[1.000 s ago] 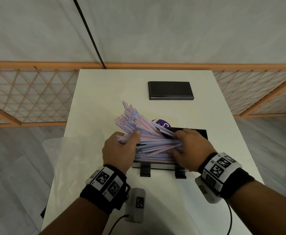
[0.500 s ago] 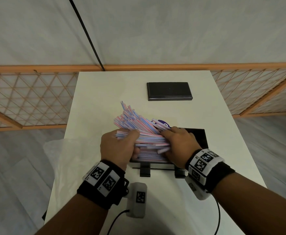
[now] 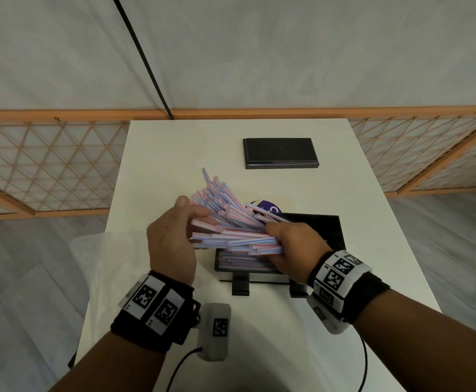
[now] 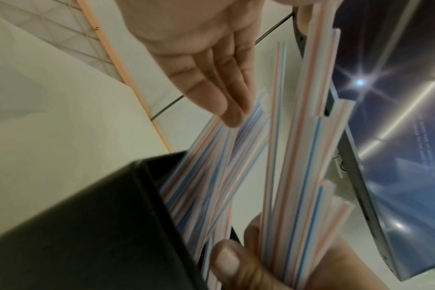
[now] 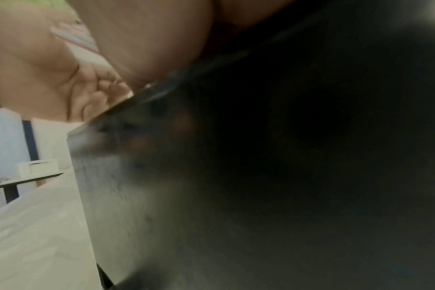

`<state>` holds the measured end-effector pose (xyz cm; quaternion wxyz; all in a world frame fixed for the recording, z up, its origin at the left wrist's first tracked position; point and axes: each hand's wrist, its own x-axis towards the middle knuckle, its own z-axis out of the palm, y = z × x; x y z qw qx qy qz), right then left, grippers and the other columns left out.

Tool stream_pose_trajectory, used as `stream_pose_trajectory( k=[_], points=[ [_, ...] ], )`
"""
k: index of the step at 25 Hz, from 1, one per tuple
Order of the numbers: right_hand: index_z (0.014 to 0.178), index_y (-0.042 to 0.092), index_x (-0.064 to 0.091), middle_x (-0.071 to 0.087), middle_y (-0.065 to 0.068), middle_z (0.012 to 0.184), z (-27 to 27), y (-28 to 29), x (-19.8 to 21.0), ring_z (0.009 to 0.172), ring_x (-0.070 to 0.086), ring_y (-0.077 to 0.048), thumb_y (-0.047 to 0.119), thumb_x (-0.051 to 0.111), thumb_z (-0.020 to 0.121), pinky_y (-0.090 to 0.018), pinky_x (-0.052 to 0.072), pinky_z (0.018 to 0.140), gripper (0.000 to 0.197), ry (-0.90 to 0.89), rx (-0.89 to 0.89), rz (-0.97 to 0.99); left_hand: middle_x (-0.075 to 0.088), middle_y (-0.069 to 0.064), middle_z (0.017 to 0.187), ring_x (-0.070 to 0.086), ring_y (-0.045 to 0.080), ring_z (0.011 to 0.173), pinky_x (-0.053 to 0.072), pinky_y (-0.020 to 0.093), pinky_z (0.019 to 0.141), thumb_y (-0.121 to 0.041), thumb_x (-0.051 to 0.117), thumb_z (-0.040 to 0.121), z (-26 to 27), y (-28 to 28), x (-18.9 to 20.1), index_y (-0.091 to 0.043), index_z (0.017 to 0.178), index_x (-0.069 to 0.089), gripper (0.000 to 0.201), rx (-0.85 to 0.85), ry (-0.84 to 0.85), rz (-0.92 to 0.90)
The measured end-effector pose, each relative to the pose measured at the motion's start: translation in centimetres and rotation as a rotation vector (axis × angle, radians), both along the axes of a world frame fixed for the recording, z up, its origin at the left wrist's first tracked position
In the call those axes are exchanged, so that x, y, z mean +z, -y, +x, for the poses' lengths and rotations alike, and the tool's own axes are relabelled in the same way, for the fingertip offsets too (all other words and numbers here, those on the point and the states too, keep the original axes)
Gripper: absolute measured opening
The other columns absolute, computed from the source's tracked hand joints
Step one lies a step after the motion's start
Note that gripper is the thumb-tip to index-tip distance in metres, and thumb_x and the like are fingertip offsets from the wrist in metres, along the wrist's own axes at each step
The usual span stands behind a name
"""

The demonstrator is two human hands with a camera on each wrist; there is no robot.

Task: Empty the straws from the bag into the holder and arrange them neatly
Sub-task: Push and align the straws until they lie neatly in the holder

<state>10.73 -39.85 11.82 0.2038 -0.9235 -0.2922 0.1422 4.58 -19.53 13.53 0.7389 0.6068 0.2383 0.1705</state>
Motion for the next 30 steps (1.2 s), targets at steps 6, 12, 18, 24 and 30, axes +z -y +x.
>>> stream_pose_trajectory(
  k=[6, 12, 18, 24, 30],
  points=[
    [0.08, 0.024, 0.056, 0.068, -0.004, 0.076, -0.2, -0.9, 0.5, 0.074, 0.063, -0.035, 0.029, 0.064, 0.083, -0.035, 0.049, 0.061, 0.01, 0.043, 0.023, 0.045, 0.078, 0.007, 0.075, 0.076, 0.029, 0.076, 0.059, 0.042, 0.078, -0.064, 0.041, 0.086, -0.2, 1.4, 1.2, -0.029, 0.073, 0.08, 0.055, -0.224, 0.067, 0.167],
    [0.073, 0.033, 0.047, 0.061, 0.004, 0.068, 0.0, -0.5, 1.0, 0.069, 0.061, -0.03, 0.031, 0.061, 0.08, -0.032, 0.045, 0.059, 0.016, 0.059, 0.021, 0.08, 0.078, 0.01, 0.082, 0.076, 0.033, 0.082, 0.06, 0.039, 0.072, -0.056, 0.043, 0.089, -0.1, 1.3, 2.1, -0.024, 0.082, 0.08, 0.049, -0.109, 0.24, 0.108],
    [0.083, 0.023, 0.062, 0.067, -0.001, 0.072, 0.1, -0.8, 0.5, 0.069, 0.062, -0.031, 0.031, 0.065, 0.085, -0.039, 0.054, 0.063, 0.008, 0.072, -0.053, 0.114, 0.079, 0.003, 0.077, 0.077, 0.025, 0.077, 0.06, 0.041, 0.078, -0.036, 0.047, 0.101, -0.1, 2.8, 3.3, -0.022, 0.076, 0.079, 0.044, -0.073, 0.259, 0.219],
    [0.091, 0.022, 0.067, 0.07, -0.003, 0.076, 0.6, -0.8, 0.4, 0.071, 0.064, -0.03, 0.044, 0.061, 0.09, -0.039, 0.055, 0.065, 0.023, 0.076, -0.132, 0.11, 0.08, 0.001, 0.087, 0.077, 0.022, 0.087, 0.06, 0.05, 0.087, -0.024, 0.05, 0.1, 0.7, 2.7, 2.8, -0.024, 0.086, 0.074, 0.028, -0.121, 0.239, 0.312],
    [0.083, 0.02, 0.064, 0.067, -0.002, 0.071, 0.5, -1.1, 0.9, 0.069, 0.062, -0.031, 0.03, 0.061, 0.085, -0.038, 0.053, 0.062, 0.012, 0.102, -0.043, 0.064, 0.073, 0.005, 0.12, 0.068, 0.015, 0.116, 0.053, 0.035, 0.101, -0.043, 0.038, 0.096, -0.1, 2.8, 3.0, -0.01, 0.121, 0.068, 0.051, -0.145, 0.315, 0.347]
  ],
)
